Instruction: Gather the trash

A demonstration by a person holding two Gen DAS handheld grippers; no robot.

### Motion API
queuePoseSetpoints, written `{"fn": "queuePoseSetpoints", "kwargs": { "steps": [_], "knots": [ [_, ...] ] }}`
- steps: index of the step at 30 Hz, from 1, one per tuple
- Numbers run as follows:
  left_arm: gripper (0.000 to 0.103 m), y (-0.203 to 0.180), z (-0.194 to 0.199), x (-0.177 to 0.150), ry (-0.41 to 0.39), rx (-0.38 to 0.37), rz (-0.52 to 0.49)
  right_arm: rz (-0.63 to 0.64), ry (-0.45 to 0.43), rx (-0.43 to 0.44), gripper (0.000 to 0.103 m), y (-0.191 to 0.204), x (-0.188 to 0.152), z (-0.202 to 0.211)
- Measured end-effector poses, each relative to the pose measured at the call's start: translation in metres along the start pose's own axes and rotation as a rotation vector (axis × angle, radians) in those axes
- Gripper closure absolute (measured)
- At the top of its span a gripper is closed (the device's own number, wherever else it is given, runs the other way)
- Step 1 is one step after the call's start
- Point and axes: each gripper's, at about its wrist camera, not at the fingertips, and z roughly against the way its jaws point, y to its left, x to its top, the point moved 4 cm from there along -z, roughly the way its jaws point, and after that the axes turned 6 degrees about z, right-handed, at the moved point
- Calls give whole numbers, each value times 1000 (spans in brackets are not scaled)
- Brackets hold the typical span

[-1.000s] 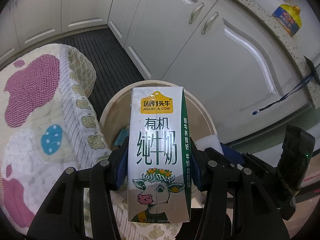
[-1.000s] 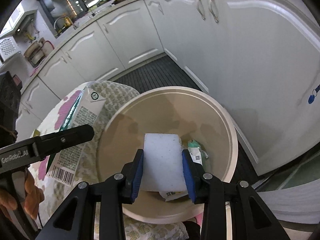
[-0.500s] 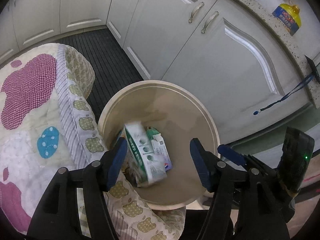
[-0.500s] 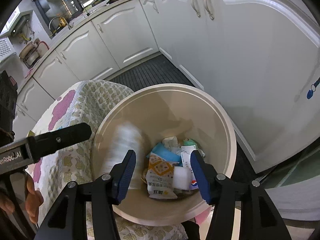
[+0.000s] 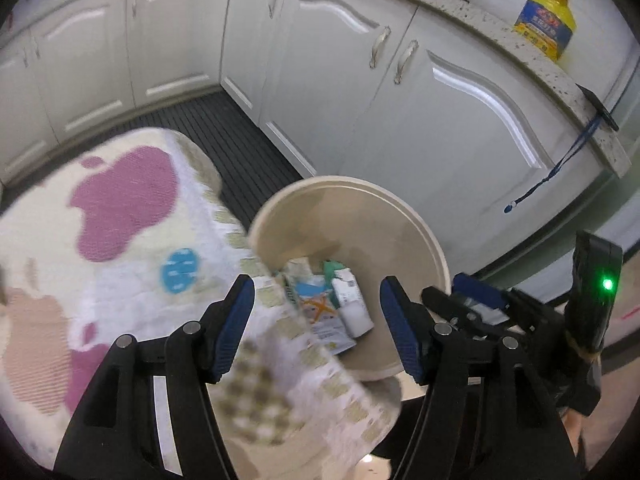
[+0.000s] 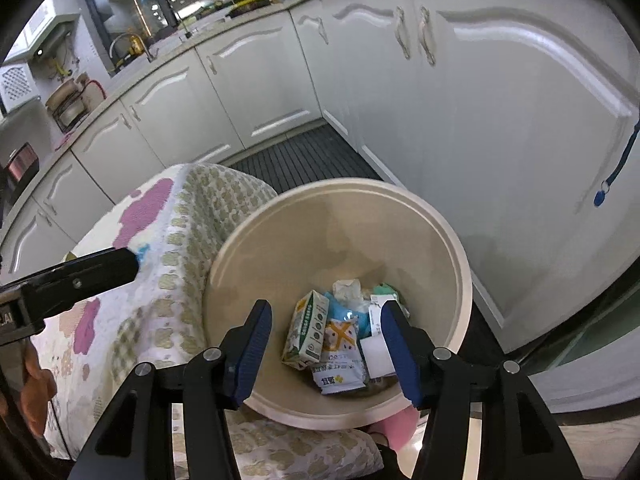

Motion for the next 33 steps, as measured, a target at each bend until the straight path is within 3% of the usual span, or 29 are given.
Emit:
{"fn": "queuePoseSetpoints", "kwargs": {
  "steps": [5,16,33],
  "knots": [
    [39,7,31,-12,-81,53,-20,1,-35,10,45,15,1,12],
    [39,-8,69,-31,-182,75,-60,77,-118,-39,45,53,-4,50],
    [39,-19,93,-34,-300,104,-100,55,-215,-129,43,51,-6,93]
  ]
}}
